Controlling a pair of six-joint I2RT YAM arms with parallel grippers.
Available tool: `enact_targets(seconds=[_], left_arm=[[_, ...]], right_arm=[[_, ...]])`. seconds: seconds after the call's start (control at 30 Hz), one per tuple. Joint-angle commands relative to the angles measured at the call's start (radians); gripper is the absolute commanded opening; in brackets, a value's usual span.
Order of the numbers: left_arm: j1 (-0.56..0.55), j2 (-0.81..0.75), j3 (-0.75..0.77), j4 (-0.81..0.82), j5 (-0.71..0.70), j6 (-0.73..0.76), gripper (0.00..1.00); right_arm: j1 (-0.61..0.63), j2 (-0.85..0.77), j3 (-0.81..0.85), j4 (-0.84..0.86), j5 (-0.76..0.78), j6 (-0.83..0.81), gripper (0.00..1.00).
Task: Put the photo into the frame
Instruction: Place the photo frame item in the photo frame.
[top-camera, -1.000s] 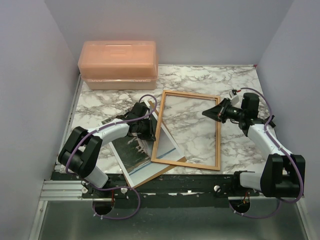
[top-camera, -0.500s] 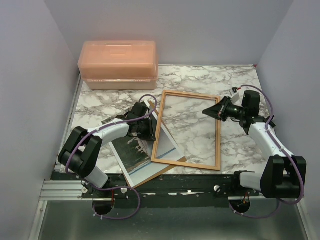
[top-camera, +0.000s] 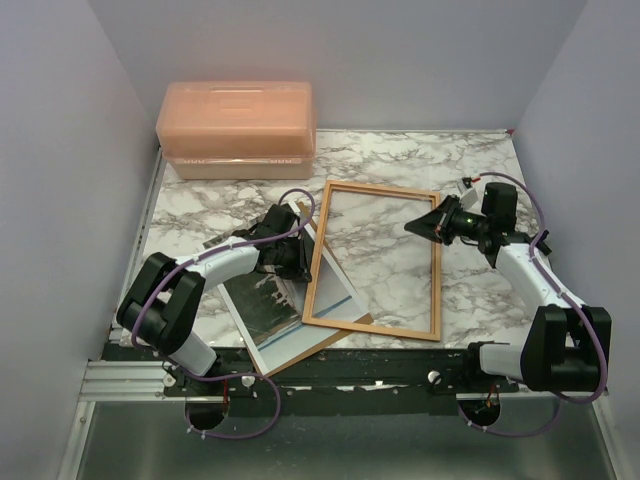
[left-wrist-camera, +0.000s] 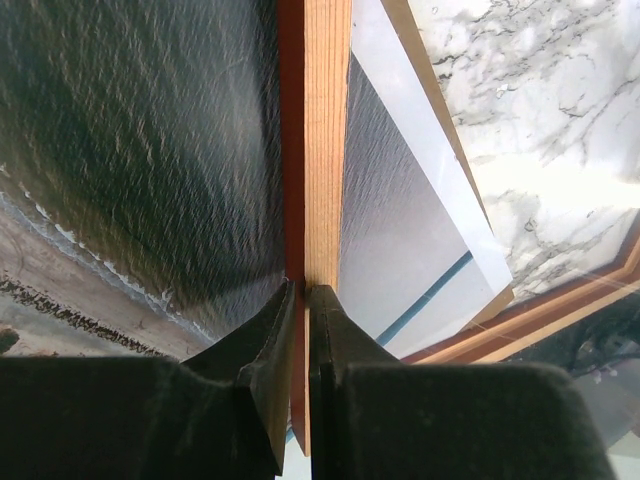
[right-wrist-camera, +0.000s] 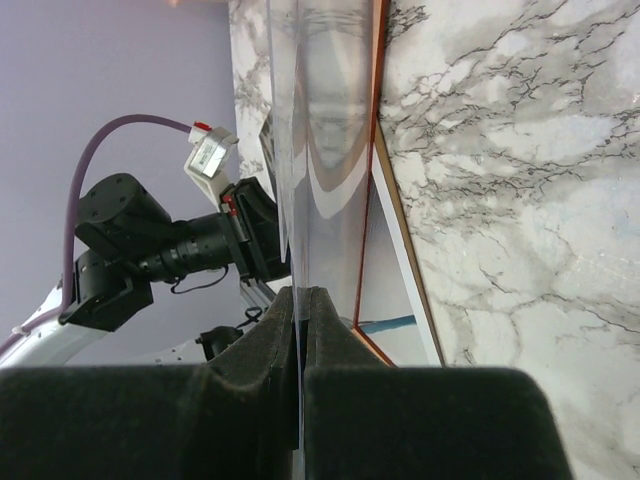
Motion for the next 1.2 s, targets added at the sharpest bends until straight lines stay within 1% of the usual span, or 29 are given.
enact_targets(seconds=[0.0,0.2,0.3,0.43,0.8,1.17], left_arm=[[-0.011,0.056,-0.025,-0.037,-0.079,0.038,0.12],[-0.011,0.059,-0.027,-0.035,-0.078,0.037,0.12],[-0.011,0.059,-0.026,-0.034,-0.078,0.037,0.11],[-0.011,0.060,-0.029,-0.032,-0.078,0.036,0.11],[-0.012,0.063,-0.029,-0.032,-0.078,0.036,0.11],[-0.013,0.059,-0.030,-0.033,-0.078,0.036,0.11]], right_arm=[[0.003,0.006,-0.015,0.020,-0.004,-0.004,0.01],[0.003,0.004,-0.046,0.088,-0.045,0.051,0.01],[0.003,0.013,-0.075,0.184,-0.067,0.097,0.01],[0.003,0.025,-0.102,0.241,-0.082,0.127,0.01],[0.003,0.022,-0.111,0.300,-0.111,0.163,0.01],[0.003,0.016,-0.115,0.308,-0.119,0.167,0.01]])
